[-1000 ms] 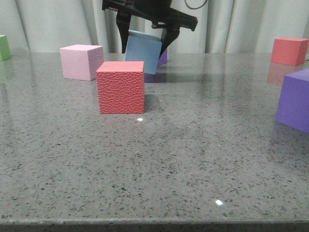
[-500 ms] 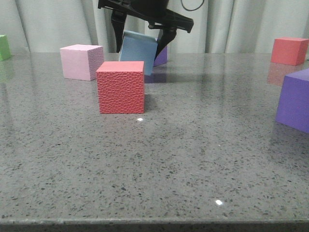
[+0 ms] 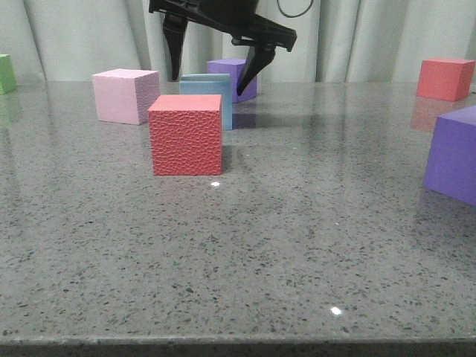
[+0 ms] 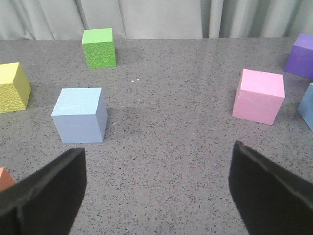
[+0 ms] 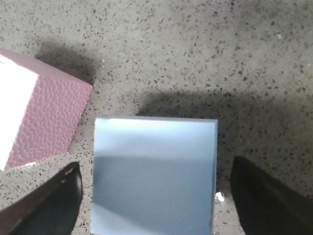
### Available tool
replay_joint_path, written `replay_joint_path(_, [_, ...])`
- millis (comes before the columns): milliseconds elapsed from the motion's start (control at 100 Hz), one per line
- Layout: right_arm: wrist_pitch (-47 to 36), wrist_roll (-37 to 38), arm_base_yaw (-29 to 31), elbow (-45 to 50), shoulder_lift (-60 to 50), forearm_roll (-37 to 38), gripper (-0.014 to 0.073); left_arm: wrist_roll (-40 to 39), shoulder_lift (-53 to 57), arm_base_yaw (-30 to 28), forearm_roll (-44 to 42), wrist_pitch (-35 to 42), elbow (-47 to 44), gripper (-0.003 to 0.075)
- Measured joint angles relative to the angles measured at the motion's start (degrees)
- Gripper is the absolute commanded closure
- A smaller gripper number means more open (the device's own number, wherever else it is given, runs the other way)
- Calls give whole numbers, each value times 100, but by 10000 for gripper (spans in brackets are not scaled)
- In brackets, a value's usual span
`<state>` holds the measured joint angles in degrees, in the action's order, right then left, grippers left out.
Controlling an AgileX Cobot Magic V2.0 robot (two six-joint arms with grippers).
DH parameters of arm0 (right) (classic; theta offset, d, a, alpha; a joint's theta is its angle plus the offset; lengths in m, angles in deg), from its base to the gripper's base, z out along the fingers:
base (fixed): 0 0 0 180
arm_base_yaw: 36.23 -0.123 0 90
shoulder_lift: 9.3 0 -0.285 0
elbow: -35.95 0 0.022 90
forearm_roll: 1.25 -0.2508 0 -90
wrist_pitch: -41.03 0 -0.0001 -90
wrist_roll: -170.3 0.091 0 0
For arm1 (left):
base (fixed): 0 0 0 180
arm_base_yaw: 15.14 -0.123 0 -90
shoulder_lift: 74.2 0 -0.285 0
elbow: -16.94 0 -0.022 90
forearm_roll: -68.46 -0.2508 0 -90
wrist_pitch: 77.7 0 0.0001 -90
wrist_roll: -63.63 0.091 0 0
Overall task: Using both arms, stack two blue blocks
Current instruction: 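Lower the light blue cube beside the purple cube and open the right gripper, then raise the right gripper away from the placed cube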
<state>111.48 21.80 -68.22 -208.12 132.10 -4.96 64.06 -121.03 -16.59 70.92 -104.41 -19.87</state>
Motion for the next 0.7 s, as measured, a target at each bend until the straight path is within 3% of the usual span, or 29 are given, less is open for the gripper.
replay_joint_path(700, [138,-357,-36,-894,-141,118,-21,0,0,0,0,-134,0,144])
